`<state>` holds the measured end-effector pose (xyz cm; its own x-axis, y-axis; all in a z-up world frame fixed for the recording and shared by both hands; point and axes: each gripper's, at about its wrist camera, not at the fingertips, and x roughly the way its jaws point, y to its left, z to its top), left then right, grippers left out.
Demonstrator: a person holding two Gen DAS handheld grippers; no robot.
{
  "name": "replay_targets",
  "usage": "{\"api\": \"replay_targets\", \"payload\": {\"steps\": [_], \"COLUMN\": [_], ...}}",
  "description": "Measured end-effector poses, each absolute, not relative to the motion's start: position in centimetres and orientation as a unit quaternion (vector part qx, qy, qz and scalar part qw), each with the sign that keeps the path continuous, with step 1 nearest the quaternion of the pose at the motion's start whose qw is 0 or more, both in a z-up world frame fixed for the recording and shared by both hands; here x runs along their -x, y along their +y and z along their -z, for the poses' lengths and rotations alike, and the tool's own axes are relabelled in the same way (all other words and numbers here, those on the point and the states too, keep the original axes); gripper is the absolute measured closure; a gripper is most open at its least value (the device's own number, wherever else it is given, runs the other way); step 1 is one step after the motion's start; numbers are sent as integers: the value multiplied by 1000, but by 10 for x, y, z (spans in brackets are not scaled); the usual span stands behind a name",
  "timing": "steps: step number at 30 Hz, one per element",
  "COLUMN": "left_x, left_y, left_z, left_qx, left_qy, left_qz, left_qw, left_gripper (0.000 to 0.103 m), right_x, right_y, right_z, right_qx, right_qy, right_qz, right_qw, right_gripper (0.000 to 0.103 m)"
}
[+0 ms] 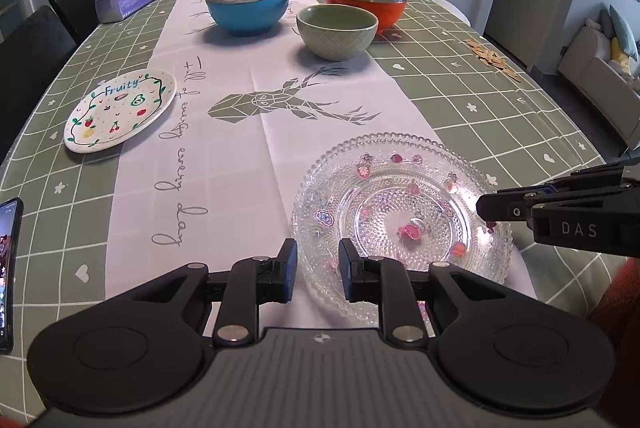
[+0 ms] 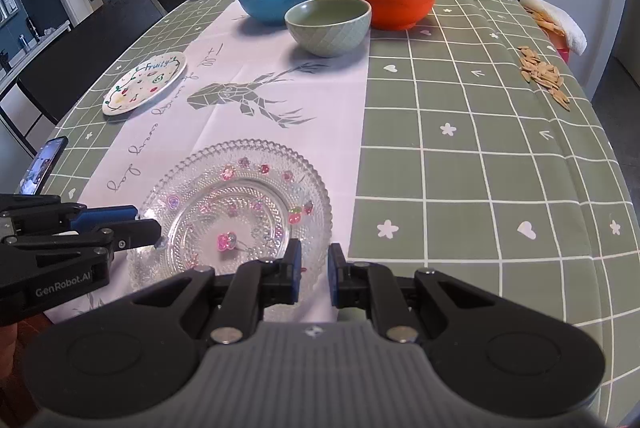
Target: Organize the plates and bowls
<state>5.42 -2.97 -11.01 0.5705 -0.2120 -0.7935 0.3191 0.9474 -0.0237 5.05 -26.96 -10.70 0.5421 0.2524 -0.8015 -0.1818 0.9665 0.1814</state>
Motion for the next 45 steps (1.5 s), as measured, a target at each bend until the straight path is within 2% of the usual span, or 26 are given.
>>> {"api": "replay_targets", "payload": {"steps": [8,14,17,20,22,27,28,33,39,45], "left_x": [-54,-54,-55,-56,-56,-55,-55,-55,-55,-63], "left_y": [-31,-29,-28,-27,-26,-25,-25,-20,-12,2], "left_z": [111,111,112,113,113,110,109,106,94,83], "left_qx": [-65,-61,-62,-60,-59,-49,-49,-39,-26,-11], "left_qy": [441,442,441,442,441,434,432,423,401,414], "left_qz": [148,147,144,136,137,139,138,126,123,135], "left_qw": [883,883,884,885,885,889,890,896,907,900], "left_gripper": [78,78,71,60,58,44,43,42,42,43], "right_x": [-51,-50,-49,-49,-49,-49,-49,-47,-46,-52], "right_y": [-268,-265,-265,-266,-266,-267,-267,-267,-265,-260], "right_z": [108,107,107,106,106,105,105,101,98,91], "right_qx": [-38,-32,-35,-35,-36,-38,-39,-45,-49,-65], "right_qy": [463,461,460,457,458,454,453,443,433,431], "right_qz": [-125,-128,-128,-124,-123,-122,-123,-133,-146,-168], "right_qw": [877,877,878,880,880,882,882,886,888,884], "right_gripper": [90,85,85,75,73,62,58,52,50,50]}}
